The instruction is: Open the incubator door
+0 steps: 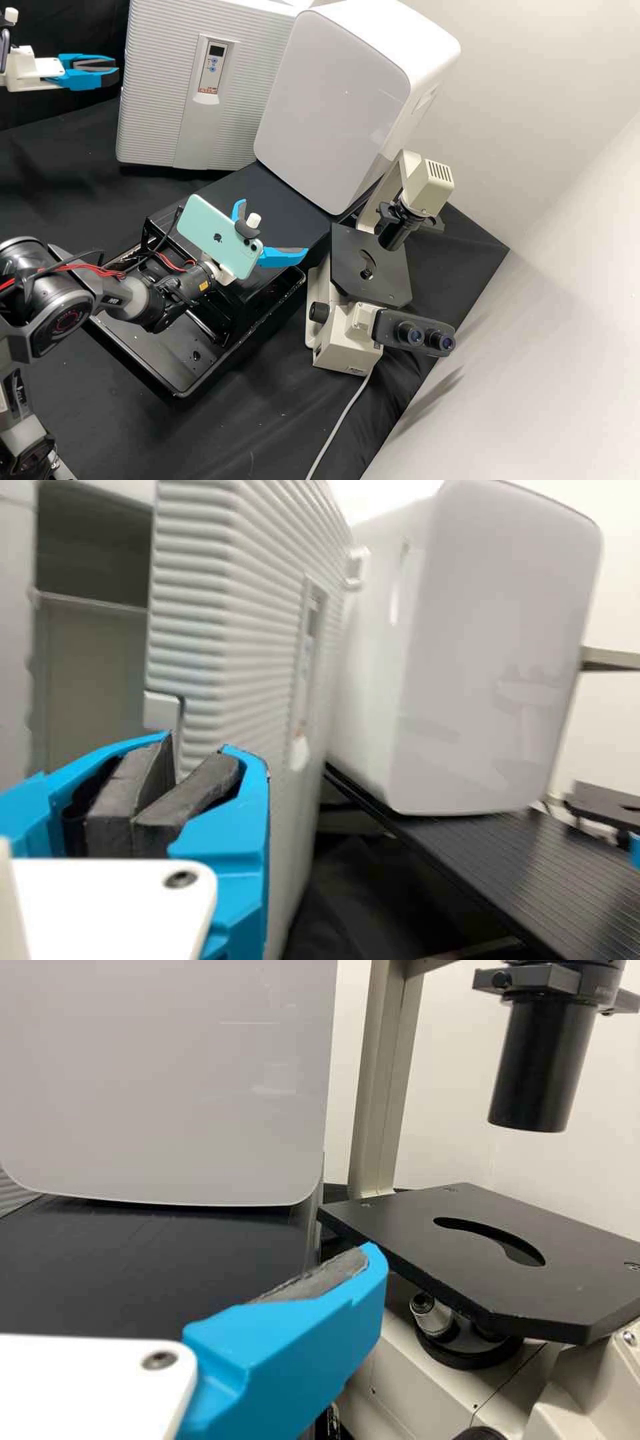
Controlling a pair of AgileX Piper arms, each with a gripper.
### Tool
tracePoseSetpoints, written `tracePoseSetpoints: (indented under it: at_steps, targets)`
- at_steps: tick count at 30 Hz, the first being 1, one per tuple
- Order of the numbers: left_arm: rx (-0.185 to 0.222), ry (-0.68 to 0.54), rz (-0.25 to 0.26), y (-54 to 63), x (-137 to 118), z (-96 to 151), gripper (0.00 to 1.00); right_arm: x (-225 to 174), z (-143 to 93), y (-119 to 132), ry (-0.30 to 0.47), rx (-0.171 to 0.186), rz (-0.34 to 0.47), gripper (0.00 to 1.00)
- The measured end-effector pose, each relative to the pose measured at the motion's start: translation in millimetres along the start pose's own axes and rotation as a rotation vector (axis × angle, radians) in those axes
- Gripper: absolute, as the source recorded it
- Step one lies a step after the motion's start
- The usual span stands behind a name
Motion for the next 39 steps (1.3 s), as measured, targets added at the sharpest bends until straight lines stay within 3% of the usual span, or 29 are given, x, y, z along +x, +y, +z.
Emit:
tracePoseSetpoints:
  at_steps: [11,18,23,28,32,39]
  targets:
    - [-0.053,-0.005,-0.035,-13.2,-18,5,0.00,0,0,0,0.000,0.000,0.000,1.00]
    - [-0.047,0.095,0.032,1.2,-47,-7,0.00,0,0,0,0.000,0.000,0.000,1.00]
    - [-0.023,0.148,0.079,12.8,-59,-13,0.00,0,0,0,0.000,0.000,0.000,1.00]
    - [-0.008,0.252,0.087,12.5,-62,-27,0.00,0,0,0,0.000,0.000,0.000,1.00]
    - [0.019,0.333,0.082,9.9,-51,-40,0.00,0,0,0,0.000,0.000,0.000,1.00]
    - [0.086,0.332,0.041,5.2,-16,-48,0.00,0,0,0,0.000,0.000,0.000,1.00]
